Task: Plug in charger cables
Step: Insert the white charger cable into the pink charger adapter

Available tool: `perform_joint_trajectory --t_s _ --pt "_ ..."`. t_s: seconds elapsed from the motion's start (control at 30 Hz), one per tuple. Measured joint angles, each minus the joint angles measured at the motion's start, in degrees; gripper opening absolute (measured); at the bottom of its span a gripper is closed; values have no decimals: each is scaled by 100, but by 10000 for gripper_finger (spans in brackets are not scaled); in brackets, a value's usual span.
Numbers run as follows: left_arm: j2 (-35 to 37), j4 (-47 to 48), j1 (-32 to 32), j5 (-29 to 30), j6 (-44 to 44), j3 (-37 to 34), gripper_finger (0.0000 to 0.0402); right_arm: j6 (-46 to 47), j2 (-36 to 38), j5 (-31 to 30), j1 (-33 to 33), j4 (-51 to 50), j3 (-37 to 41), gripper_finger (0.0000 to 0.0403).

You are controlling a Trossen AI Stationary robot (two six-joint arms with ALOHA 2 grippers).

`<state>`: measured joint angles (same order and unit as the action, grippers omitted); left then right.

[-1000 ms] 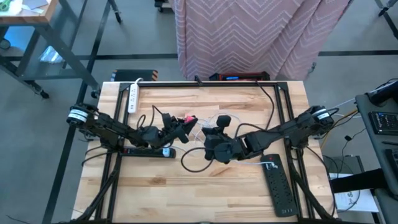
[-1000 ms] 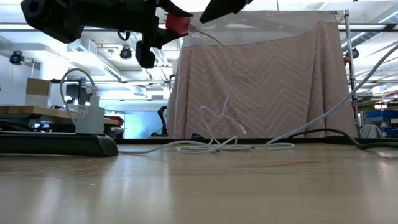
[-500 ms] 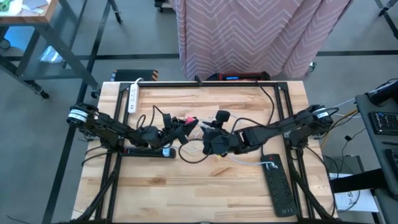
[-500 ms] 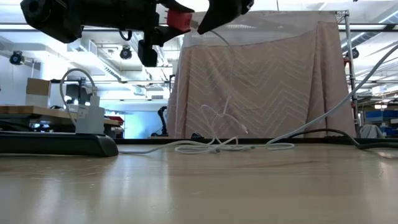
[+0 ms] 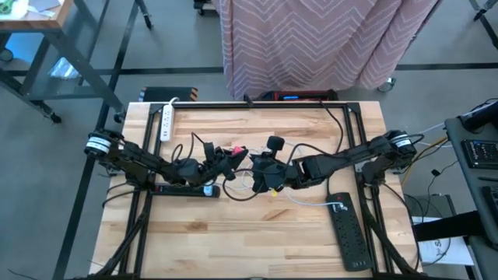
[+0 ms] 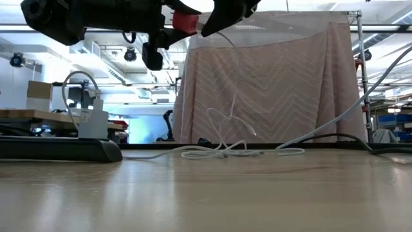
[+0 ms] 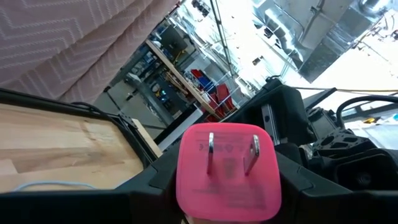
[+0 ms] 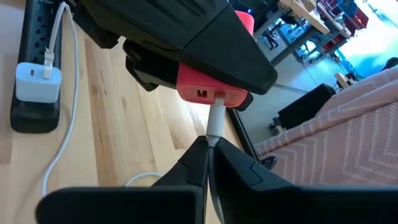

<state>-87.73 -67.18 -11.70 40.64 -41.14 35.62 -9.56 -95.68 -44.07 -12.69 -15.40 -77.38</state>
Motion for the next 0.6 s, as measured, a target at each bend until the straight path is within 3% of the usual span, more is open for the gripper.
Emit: perform_joint_trajectory --t_s 0.6 --pt "-21 118 2 -11 76 2 135 -549 -2 60 70 197 0 3"
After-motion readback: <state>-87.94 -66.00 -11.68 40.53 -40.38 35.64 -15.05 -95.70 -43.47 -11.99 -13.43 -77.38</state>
